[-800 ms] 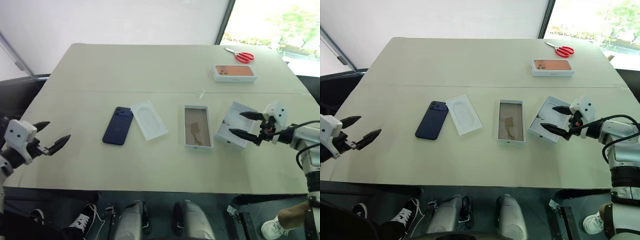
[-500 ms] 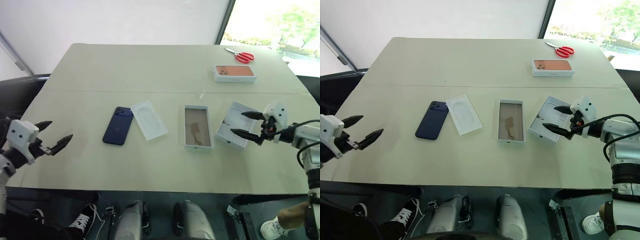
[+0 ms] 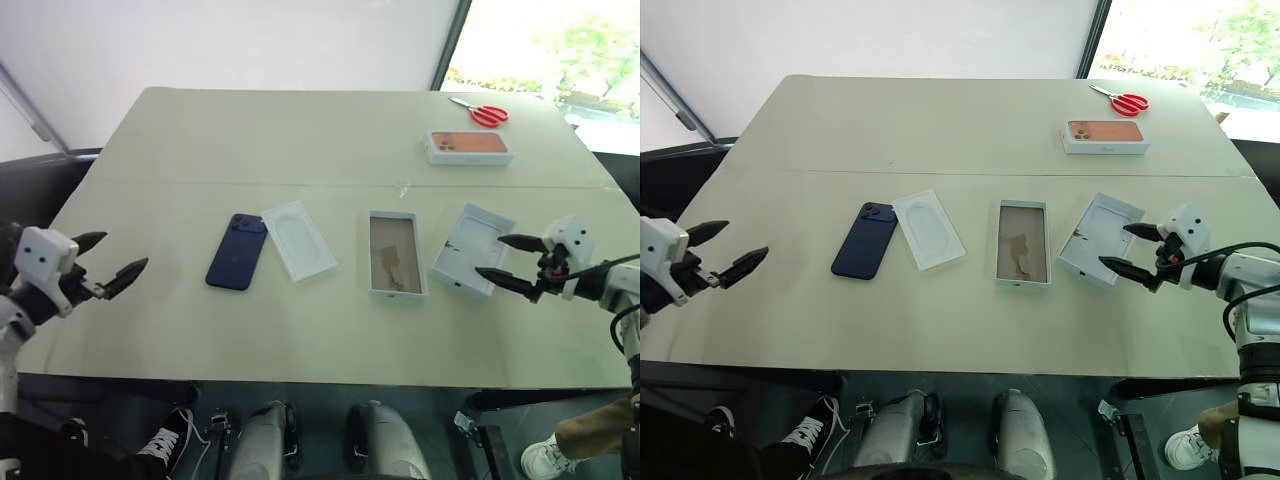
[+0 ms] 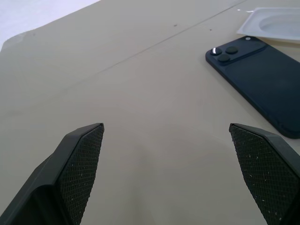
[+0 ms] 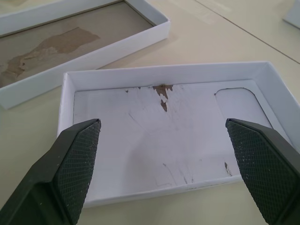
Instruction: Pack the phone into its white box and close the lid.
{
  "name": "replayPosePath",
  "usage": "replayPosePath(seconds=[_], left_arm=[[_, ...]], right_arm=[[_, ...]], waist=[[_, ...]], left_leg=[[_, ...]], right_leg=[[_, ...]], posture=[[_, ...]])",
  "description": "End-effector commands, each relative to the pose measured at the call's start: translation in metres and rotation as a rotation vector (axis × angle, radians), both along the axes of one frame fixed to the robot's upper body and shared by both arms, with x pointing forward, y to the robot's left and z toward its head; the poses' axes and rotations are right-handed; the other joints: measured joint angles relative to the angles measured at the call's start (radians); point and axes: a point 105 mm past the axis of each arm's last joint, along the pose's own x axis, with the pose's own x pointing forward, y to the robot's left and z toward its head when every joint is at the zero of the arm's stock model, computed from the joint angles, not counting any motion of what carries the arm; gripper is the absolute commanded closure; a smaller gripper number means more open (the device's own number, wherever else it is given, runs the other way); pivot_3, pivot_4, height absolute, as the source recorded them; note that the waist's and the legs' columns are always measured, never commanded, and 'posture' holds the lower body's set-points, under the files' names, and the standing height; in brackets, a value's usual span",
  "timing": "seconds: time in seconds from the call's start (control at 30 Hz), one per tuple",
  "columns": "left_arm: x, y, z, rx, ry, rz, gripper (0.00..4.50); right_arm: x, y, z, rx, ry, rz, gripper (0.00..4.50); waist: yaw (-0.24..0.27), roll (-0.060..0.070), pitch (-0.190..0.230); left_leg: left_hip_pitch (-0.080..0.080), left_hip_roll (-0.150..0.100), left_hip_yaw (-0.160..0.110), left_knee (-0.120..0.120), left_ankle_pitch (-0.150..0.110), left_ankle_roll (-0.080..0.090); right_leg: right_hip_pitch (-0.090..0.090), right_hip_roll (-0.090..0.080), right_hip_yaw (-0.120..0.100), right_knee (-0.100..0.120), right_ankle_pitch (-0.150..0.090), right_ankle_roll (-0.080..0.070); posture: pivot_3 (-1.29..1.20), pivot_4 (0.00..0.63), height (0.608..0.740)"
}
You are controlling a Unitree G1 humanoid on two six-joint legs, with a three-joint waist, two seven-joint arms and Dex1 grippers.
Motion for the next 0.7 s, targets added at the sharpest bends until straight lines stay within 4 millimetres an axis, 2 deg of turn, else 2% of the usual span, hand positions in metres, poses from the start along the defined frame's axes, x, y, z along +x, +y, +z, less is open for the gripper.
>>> replayPosePath(seconds=[0.03, 0.13, 0.2, 0.3, 0.4, 0.47, 0.57, 0.63, 0.7], left_arm=[[0.002, -0.003, 0.008, 0.006, -0.02, -0.01, 0.0], [0.005, -0.01, 0.01, -0.02, -0.011, -0.025, 0.0], [0.006, -0.019, 0.006, -0.067, 0.053, -0.029, 0.0], [0.007, -0.05, 0.009, -0.142, 0.124, -0.092, 0.0], [0.013, -0.071, 0.017, -0.245, 0.158, -0.102, 0.0], [0.017, -0.087, 0.011, -0.248, 0.207, -0.11, 0.0], [0.029, -0.116, 0.008, -0.405, 0.278, -0.103, 0.0], [0.032, -0.13, 0.004, -0.431, 0.321, -0.102, 0.0], [0.034, -0.145, -0.009, -0.425, 0.407, -0.09, 0.0]], right_arm=[[0.0, -0.001, 0.022, -0.003, -0.075, -0.004, 0.04], [0.002, 0.002, 0.023, -0.013, -0.083, 0.0, 0.04], [0.003, 0.009, 0.026, -0.021, -0.092, 0.025, 0.04], [0.007, 0.033, 0.041, -0.033, -0.135, 0.1, 0.04], [0.011, 0.058, 0.053, -0.027, -0.168, 0.169, 0.04], [0.01, 0.075, 0.053, -0.045, -0.171, 0.231, 0.04], [0.011, 0.103, 0.056, -0.035, -0.191, 0.313, 0.04], [0.012, 0.113, 0.059, -0.028, -0.208, 0.339, 0.04], [0.016, 0.121, 0.062, -0.008, -0.217, 0.35, 0.04]], waist=[[0.0, 0.0, 0.0], [0.0, 0.0, 0.0], [0.002, 0.0, 0.0], [0.002, 0.0, 0.0], [0.002, 0.0, 0.0], [0.002, 0.0, 0.0], [0.005, -0.001, 0.0], [0.006, -0.002, 0.001], [0.005, -0.003, 0.001]], left_leg=[[0.0, 0.0, 0.0, 0.0, 0.0, 0.0], [0.0, 0.0, 0.0, 0.0, 0.0, 0.0], [0.0, 0.0, 0.0, 0.0, 0.0, 0.0], [0.001, 0.0, 0.0, 0.0, 0.0, 0.0], [0.001, 0.0, -0.001, 0.001, 0.0, 0.0], [0.004, 0.0, -0.002, 0.001, 0.0, 0.0], [0.009, 0.0, -0.002, 0.0, 0.0, 0.0], [0.01, 0.0, -0.002, 0.001, 0.0, 0.0], [0.01, 0.0, -0.002, 0.001, 0.0, 0.0]], right_leg=[[0.0, 0.0, 0.0, 0.0, 0.0, 0.0], [0.0, 0.0, 0.0, 0.0, 0.0, 0.0], [0.001, 0.0, 0.0, 0.0, 0.0, 0.0], [0.002, 0.0, 0.0, 0.0, 0.0, 0.001], [0.002, 0.001, 0.0, 0.0, 0.0, 0.001], [0.005, 0.002, 0.0, 0.0, 0.0, 0.001], [0.011, 0.002, 0.0, 0.0, -0.001, 0.003], [0.012, 0.002, 0.0, 0.0, -0.001, 0.003], [0.012, 0.003, 0.0, 0.0, -0.001, 0.003]], posture=[[0.0, 0.15, 0.738], [0.0, 0.15, 0.738], [0.0, 0.15, 0.738], [0.0, 0.15, 0.738], [0.0, 0.15, 0.738], [0.0, 0.15, 0.738], [0.0, 0.15, 0.738], [0.0, 0.15, 0.738], [0.0, 0.15, 0.738]])
